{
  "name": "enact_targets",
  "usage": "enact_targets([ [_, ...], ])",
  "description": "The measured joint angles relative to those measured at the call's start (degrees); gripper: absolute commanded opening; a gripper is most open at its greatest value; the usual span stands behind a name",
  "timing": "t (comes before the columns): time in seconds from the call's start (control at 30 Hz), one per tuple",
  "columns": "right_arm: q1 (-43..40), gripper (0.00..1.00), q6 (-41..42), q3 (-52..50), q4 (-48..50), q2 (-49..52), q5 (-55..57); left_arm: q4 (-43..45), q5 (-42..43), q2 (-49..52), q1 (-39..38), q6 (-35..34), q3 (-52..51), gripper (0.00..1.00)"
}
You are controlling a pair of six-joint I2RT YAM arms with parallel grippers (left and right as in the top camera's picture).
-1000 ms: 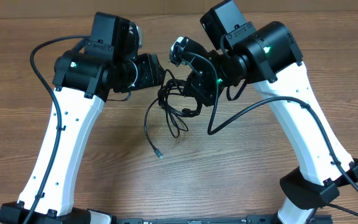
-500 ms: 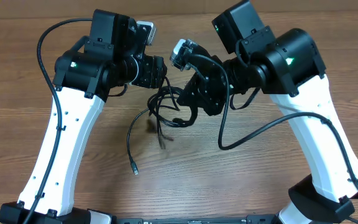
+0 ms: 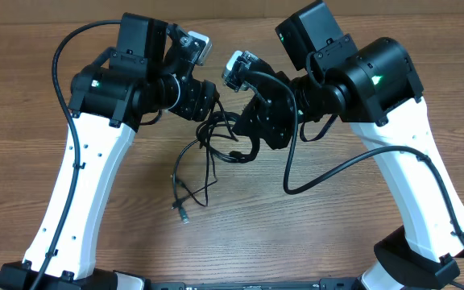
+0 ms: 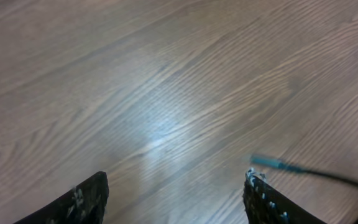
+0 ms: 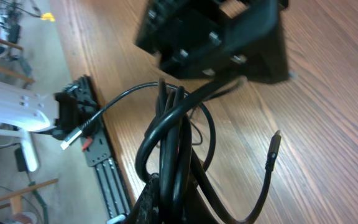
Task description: Untangle cables
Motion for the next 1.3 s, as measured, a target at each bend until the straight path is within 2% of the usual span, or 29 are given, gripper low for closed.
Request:
enact_targets([
  [0.13, -0.9, 0.04, 0.0, 0.0, 0.1, 0.0, 1.1, 0.3, 3.1, 0.0, 3.9, 3.1, 0.0, 0.70],
  [0.33, -3.1, 0.04, -0.2, 0.0, 0.7, 0.0, 1.2, 0.3, 14.6, -0.4, 9.9, 9.1, 0.0, 0.71],
  [0.57, -3.1, 0.04, -2.4, 0.0, 0.8, 0.0, -0.7, -2.0, 23.8, -0.5, 10.1, 16.1, 0.0, 0.71],
  [0.87, -3.1, 0.04, -3.5, 0.0, 0.8, 0.0, -3.1, -2.7, 28.4, -0.5, 10.1, 21.6, 0.0, 0.69],
  [1.03, -3.1, 0.04, -3.6, 0.0, 0.9, 0.0, -4.5, -2.7, 29.2, -0.5, 10.1, 22.5, 0.0, 0.50],
  [1.13, -3.1, 0.04, -3.7, 0.0, 0.9, 0.0, -6.6, -2.7, 29.5, -0.5, 10.1, 22.8, 0.0, 0.30],
  [1.3, -3.1, 0.04, -3.7, 0.0, 0.9, 0.0, -10.0, -2.4, 29.7, -0.5, 10.1, 23.1, 0.0, 0.16],
])
